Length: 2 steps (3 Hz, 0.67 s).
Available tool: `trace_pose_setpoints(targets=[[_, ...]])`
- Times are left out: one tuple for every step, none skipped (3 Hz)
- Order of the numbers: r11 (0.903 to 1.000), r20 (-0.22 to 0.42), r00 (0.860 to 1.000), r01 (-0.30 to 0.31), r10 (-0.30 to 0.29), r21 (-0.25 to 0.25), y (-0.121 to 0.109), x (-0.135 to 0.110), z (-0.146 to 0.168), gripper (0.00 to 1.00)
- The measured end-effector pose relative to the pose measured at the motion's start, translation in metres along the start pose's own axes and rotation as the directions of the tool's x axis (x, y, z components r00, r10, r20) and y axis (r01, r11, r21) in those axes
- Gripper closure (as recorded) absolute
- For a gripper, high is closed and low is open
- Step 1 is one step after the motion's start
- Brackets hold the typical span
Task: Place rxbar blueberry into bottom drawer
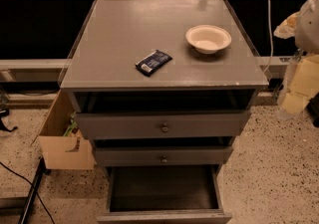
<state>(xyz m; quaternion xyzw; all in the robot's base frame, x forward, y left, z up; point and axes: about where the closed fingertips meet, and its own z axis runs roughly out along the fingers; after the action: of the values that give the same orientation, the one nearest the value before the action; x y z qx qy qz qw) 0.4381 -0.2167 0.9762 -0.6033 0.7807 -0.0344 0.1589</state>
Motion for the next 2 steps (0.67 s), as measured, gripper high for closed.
trace_pose_setpoints(targets=[[1.0000, 0.000, 1.000, 0.000, 0.000, 0.000, 0.000, 0.000, 0.000, 0.00], [0.9997, 0.038, 0.999, -0.021, 0.020, 0.012, -0.011, -0.009, 0.010, 0.00]])
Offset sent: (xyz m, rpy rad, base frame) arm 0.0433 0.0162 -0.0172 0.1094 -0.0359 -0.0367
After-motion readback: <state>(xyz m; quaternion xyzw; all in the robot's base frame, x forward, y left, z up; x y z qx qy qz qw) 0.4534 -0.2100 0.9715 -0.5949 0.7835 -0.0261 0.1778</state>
